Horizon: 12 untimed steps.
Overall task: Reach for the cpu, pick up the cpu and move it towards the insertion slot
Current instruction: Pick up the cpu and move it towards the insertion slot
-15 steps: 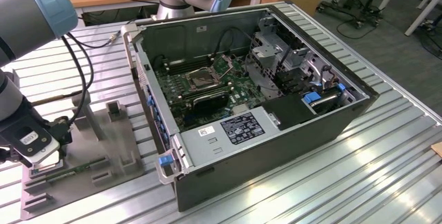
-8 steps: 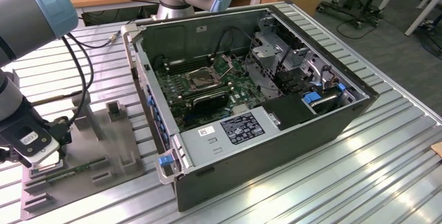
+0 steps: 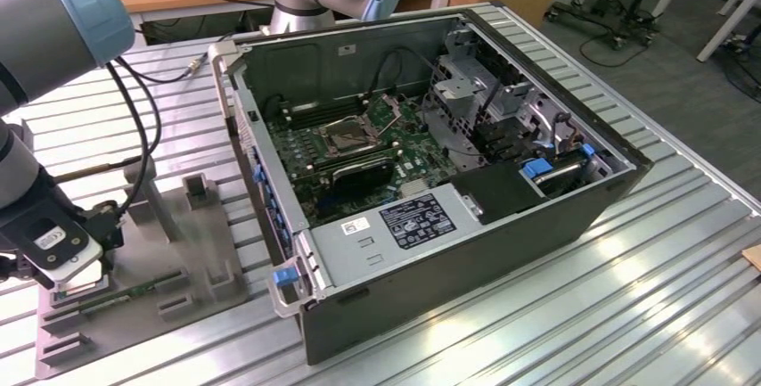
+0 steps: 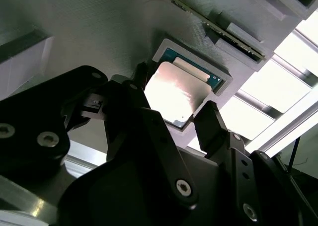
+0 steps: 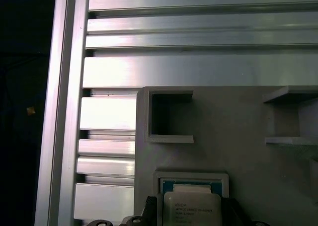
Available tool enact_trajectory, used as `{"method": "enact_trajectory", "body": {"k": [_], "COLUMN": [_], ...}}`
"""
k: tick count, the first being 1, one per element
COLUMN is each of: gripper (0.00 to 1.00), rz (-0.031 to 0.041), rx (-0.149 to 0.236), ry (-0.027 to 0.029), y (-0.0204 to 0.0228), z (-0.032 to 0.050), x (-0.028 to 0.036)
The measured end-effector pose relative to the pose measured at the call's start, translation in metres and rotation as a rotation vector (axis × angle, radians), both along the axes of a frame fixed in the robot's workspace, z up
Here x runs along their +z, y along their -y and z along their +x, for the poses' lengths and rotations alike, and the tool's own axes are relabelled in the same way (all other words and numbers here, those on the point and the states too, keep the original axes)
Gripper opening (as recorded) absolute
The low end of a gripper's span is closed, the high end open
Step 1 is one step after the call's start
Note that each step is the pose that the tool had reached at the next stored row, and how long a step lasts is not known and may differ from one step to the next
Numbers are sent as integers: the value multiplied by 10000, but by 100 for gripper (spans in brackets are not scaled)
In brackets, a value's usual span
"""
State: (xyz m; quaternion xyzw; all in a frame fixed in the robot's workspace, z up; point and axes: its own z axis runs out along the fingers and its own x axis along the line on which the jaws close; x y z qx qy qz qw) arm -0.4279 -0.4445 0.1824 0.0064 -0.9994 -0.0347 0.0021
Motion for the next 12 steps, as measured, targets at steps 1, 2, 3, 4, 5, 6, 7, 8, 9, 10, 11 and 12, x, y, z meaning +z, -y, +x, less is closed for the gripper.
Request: {"method": "enact_trajectory", "body": {"k": [1, 2, 3, 4, 5, 6, 7, 8, 9, 10, 11, 12], "gripper": [65, 65, 65, 65, 65, 64, 64, 54, 54, 54, 54, 54], "rz": [0, 0, 0, 0, 0, 0, 0, 0, 0, 0, 0, 0], "rx": [0, 0, 0, 0, 0, 0, 0, 0, 0, 0, 0, 0], "ry": [0, 0, -1, -1, -1, -2, -3, -3, -4, -4, -4, -4], "y": [0, 0, 0, 0, 0, 0, 0, 0, 0, 0, 0, 0], "z": [0, 0, 0, 0, 0, 0, 0, 0, 0, 0, 0, 0], "x": [0, 0, 0, 0, 0, 0, 0, 0, 0, 0, 0, 0]}}
